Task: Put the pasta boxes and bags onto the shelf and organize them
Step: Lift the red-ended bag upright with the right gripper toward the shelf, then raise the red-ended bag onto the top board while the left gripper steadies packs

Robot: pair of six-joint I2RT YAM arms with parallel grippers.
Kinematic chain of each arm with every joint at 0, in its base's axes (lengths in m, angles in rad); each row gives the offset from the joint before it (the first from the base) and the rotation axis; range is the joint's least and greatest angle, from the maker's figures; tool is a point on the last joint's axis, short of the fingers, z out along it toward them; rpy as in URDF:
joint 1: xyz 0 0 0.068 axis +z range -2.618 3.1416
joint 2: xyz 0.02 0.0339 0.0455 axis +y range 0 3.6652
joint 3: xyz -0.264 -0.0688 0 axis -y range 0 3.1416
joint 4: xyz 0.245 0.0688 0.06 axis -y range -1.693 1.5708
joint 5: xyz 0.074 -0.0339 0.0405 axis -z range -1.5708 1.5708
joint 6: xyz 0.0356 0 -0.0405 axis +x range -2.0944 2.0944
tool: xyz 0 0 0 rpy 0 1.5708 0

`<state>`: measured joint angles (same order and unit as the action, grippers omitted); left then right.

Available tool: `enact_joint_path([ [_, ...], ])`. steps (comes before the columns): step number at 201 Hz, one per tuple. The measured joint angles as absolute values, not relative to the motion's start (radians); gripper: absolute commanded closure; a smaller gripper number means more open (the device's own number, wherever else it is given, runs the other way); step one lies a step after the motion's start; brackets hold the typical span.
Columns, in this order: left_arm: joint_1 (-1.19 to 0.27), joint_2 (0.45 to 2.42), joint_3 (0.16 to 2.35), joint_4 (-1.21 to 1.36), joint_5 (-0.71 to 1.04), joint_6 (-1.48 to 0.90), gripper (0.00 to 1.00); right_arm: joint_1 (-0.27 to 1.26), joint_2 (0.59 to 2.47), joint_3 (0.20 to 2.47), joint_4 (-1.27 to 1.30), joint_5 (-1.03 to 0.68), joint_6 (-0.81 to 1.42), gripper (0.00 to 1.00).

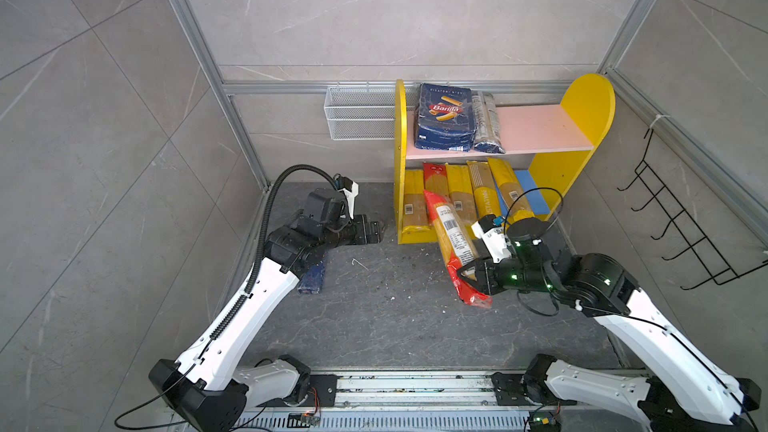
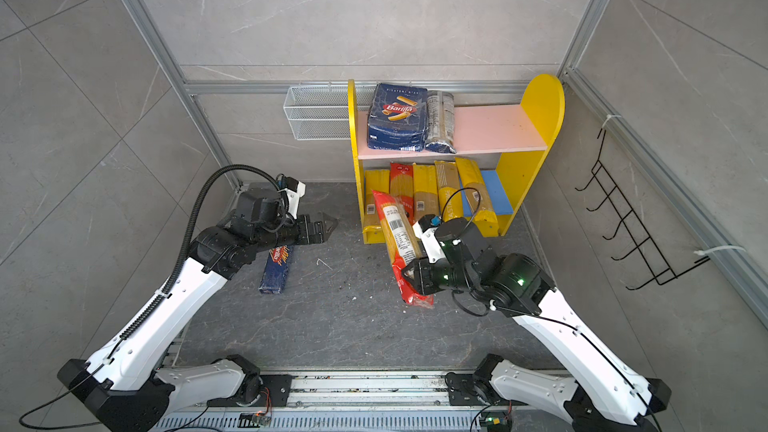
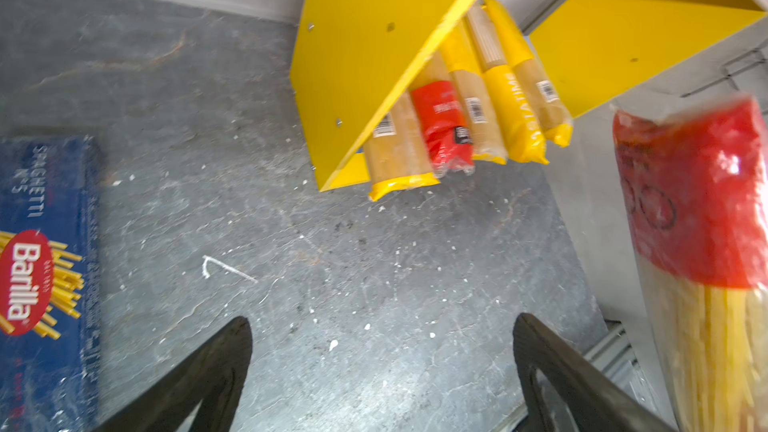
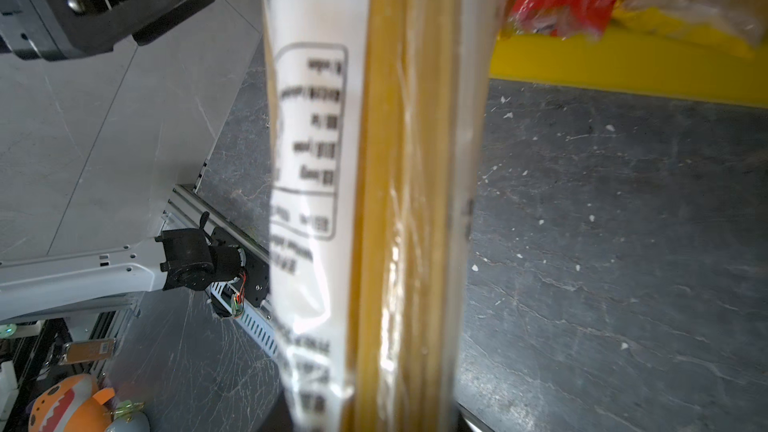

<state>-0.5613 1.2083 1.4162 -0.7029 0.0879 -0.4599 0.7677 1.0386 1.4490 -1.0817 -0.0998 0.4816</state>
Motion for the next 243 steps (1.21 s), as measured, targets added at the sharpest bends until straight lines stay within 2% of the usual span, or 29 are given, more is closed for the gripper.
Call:
enact_joint_path([
  [61, -0.730, 1.274, 1.623, -0.750, 0.069, -0.429, 0.00, 0.764, 1.080, 1.740, -1.243, 0.084, 0.429, 0.77],
  [119, -0.822, 1.414, 1.779, -0.774, 0.054, -0.389, 0.00, 0.706, 1.242, 1.995, -1.328, 0.182, 0.362, 0.78],
  [194, -0.852, 1.515, 1.941, -0.781, 0.064, -0.368, 0.00, 0.428, 1.501, 2.386, -1.404, 0.113, 0.281, 0.78],
  [243, -0.873, 1.588, 2.015, -0.786, 0.082, -0.358, 0.00, 0.213, 1.689, 2.661, -1.437, -0.023, 0.247, 0.78],
])
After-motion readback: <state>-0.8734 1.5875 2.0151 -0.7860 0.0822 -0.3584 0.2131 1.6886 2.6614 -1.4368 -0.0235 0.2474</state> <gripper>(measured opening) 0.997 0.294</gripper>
